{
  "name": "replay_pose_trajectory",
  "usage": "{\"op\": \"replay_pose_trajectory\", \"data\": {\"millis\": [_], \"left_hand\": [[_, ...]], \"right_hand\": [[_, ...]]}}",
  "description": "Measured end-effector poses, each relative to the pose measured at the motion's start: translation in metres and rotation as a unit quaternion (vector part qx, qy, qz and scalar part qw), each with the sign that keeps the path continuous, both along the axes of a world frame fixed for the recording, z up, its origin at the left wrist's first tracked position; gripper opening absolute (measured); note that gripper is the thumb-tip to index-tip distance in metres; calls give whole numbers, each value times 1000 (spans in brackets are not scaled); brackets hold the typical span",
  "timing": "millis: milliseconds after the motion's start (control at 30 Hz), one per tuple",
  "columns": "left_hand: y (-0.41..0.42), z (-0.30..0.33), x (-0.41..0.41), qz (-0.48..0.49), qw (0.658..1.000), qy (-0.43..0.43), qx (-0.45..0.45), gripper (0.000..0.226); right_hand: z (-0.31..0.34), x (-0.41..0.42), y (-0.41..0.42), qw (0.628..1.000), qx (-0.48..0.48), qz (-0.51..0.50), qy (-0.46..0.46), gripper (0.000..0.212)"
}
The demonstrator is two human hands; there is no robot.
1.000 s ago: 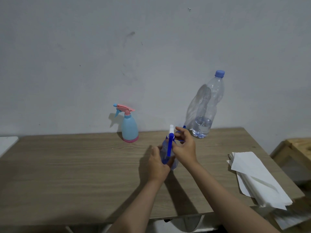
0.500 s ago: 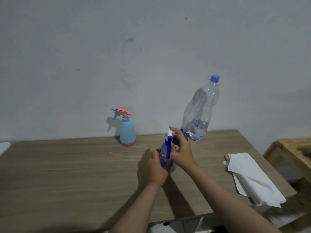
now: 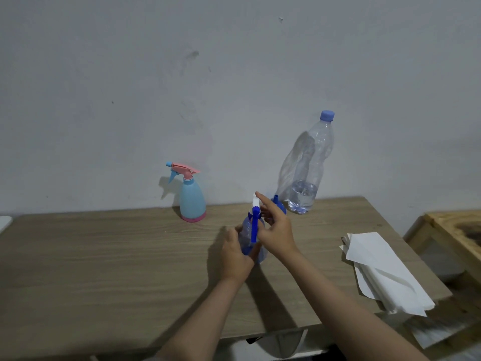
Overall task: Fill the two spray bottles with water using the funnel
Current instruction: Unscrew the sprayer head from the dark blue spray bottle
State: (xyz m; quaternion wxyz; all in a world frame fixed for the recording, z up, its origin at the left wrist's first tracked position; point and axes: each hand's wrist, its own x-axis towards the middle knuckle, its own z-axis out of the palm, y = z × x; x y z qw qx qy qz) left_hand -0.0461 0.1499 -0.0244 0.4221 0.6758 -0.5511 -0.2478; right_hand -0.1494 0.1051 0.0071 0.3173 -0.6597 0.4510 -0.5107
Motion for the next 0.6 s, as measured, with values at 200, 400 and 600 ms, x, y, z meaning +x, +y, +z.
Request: {"op": "replay_pose_trajectory", "data": {"millis": [200, 400, 600], "left_hand": [[1, 0, 1, 7, 1000, -8, 3, 48], [2, -2, -1, 16, 1000, 18, -7, 49], [0, -10, -3, 17, 1000, 12, -18, 50]], "right_hand": [[6, -5, -4, 999, 21, 22, -20, 61], [11, -14, -14, 997, 48, 53, 23, 53], [18, -23, -23, 990, 56, 105, 76, 56]]}}
